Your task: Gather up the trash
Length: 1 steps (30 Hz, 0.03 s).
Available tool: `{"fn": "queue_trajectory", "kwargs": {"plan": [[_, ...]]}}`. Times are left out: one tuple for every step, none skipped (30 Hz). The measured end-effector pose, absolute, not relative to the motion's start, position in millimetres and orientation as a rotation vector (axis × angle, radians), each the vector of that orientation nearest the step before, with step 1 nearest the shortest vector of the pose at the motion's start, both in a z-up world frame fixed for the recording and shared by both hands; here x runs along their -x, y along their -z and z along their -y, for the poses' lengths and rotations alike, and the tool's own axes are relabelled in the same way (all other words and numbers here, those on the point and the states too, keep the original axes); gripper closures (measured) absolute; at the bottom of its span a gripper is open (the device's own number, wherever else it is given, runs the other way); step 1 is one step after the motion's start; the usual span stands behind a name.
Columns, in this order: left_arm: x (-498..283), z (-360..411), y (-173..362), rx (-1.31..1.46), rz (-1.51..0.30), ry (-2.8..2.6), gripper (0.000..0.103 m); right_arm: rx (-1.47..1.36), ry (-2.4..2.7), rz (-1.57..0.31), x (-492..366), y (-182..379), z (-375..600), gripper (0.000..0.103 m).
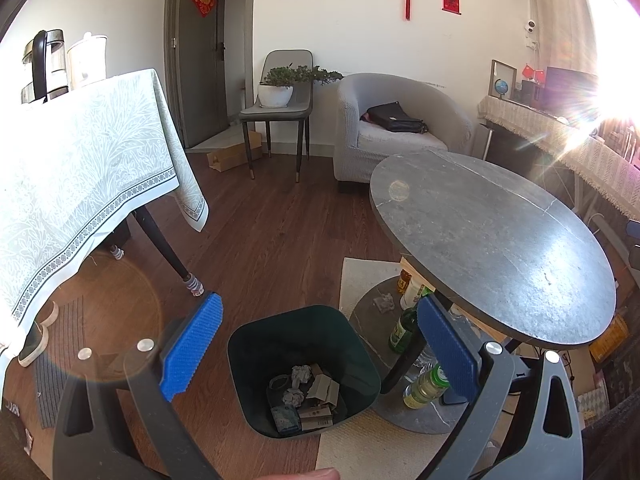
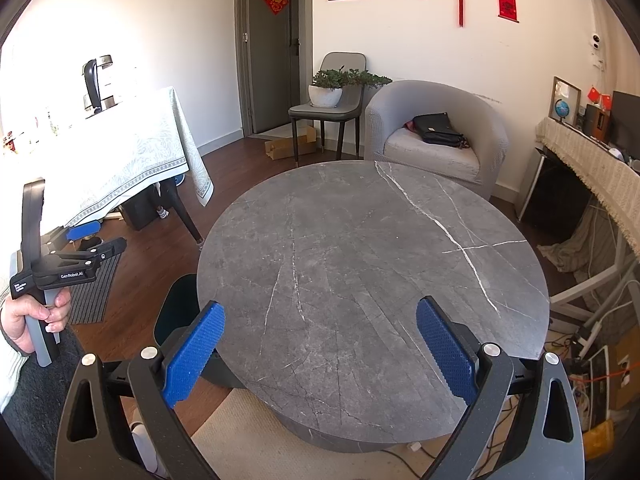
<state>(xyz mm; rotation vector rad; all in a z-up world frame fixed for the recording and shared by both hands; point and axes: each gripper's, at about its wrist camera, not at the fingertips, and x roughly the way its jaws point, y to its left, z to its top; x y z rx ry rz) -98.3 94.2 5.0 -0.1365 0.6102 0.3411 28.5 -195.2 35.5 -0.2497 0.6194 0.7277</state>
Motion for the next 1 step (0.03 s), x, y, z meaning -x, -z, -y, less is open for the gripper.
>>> {"fn": "queue_trajectory", "kwargs": {"plan": [[98.4, -94.7, -5.6, 0.137, -0.608, -0.341, 0.003, 0.249, -0.728, -0.619, -28.6, -35.5, 195.2, 0.005]]}}
